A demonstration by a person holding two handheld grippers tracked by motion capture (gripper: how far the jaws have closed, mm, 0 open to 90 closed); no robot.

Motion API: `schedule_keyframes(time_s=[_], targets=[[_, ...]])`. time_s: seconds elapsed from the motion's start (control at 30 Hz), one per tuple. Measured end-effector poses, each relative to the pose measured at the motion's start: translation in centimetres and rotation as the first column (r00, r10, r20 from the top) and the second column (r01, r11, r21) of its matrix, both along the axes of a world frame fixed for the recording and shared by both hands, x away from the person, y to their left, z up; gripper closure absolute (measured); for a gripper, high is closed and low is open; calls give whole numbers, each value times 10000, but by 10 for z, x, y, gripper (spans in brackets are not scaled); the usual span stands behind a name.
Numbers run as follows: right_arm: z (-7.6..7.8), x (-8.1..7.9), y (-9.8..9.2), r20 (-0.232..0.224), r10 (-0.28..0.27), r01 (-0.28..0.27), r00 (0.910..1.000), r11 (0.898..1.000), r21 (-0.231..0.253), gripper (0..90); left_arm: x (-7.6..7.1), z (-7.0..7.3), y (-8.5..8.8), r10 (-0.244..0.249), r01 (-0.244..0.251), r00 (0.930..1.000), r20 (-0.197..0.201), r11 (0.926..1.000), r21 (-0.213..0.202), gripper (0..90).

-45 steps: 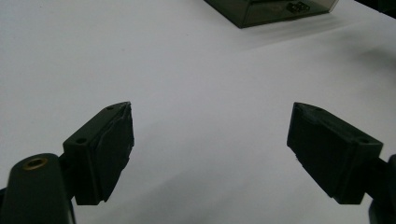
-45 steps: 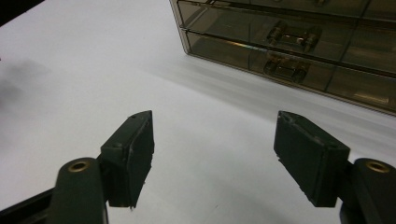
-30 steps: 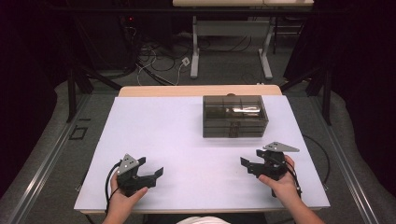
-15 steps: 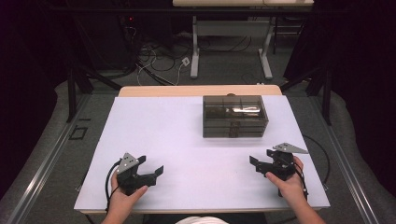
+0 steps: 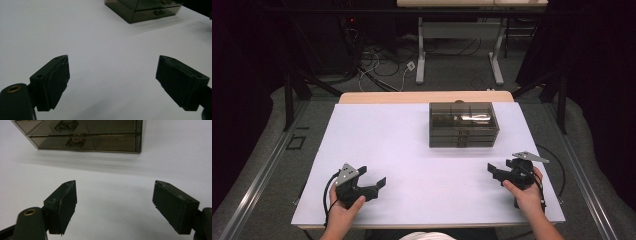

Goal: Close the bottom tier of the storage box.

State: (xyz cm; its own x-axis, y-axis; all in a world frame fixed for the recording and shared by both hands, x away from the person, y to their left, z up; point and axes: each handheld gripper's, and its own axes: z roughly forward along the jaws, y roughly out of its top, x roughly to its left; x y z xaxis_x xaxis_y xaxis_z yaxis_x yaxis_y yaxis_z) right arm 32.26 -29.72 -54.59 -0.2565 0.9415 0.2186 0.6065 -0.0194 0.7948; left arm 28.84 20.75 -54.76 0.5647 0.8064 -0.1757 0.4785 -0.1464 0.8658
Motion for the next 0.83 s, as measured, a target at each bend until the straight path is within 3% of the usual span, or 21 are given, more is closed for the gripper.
schedule_keyframes(time_s=[0.6,0.83], targets=[[-3,1,-4,-150,-383,384,9992,9992,53,196,1,0,3,-212,212,9998,62,9997,-84,29],[-3,1,-6,-120,-370,370,9992,9993,7,198,2,0,3,-238,236,9997,93,9996,166,16]])
